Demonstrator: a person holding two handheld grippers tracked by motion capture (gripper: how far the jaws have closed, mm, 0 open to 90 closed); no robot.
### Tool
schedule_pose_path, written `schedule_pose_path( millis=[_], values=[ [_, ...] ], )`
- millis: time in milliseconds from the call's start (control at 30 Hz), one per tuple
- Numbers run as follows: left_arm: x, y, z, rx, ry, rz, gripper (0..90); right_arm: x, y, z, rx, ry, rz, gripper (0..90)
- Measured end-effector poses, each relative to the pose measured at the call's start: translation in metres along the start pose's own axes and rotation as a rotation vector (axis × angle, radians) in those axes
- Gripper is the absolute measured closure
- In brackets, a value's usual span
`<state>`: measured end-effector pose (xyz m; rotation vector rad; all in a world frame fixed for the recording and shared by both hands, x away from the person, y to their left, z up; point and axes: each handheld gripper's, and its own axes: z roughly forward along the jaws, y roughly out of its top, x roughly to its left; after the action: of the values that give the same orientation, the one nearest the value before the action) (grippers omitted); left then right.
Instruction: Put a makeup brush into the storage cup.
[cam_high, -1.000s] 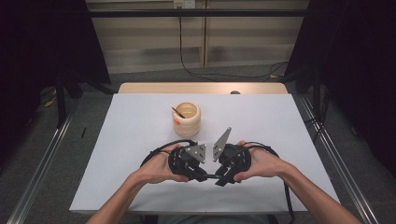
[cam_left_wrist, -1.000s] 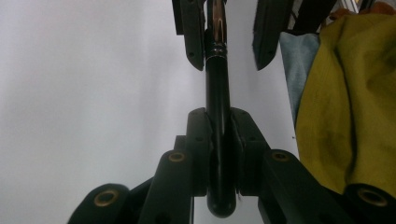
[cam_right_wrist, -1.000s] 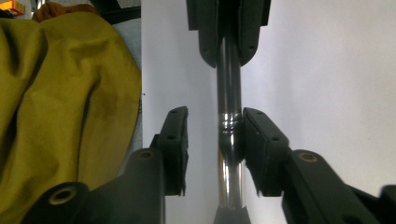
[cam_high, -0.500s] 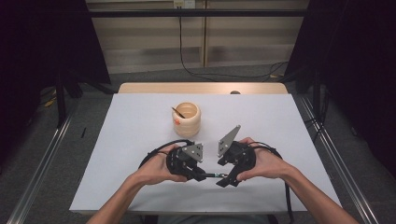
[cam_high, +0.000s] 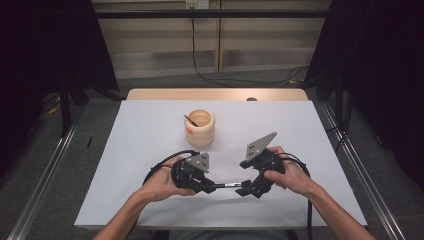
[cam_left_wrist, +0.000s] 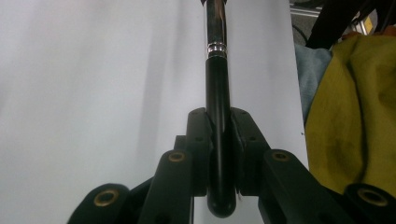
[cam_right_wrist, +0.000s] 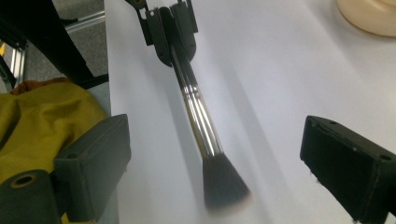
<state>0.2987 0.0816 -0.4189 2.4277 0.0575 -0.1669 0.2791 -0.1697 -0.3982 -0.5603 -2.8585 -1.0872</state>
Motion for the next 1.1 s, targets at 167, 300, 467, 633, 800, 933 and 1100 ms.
schedule_pose_path(
  millis=[167, 300, 467, 633, 800, 933, 1100],
  values=[
    [-0.002, -0.002, -0.003, -0.016, 0.01, -0.007, 79.5, 0.001, -0.006, -0.005, -0.052, -0.001, 0.02, 8.5],
    [-0.003, -0.005, -0.005, -0.038, 0.027, -0.015, 79.5, 0.003, -0.013, -0.003, -0.07, -0.016, 0.018, 8.6],
    [-0.003, -0.009, -0.01, -0.072, 0.041, -0.031, 79.4, 0.005, -0.02, -0.006, -0.118, -0.04, 0.006, 7.6],
    [-0.005, -0.012, -0.013, -0.117, 0.061, -0.033, 79.5, 0.006, -0.026, -0.014, -0.173, -0.046, 0.046, 8.8],
    [-0.01, -0.014, -0.018, -0.168, 0.069, -0.044, 79.4, 0.009, -0.032, -0.022, -0.22, -0.058, 0.063, 7.1],
    [-0.011, -0.017, -0.021, -0.232, 0.077, -0.056, 79.5, 0.009, -0.038, -0.027, -0.252, -0.063, 0.081, 6.8],
    [-0.014, -0.019, -0.022, -0.27, 0.084, -0.073, 79.4, 0.011, -0.046, -0.029, -0.298, -0.085, 0.094, 7.4]
  ],
)
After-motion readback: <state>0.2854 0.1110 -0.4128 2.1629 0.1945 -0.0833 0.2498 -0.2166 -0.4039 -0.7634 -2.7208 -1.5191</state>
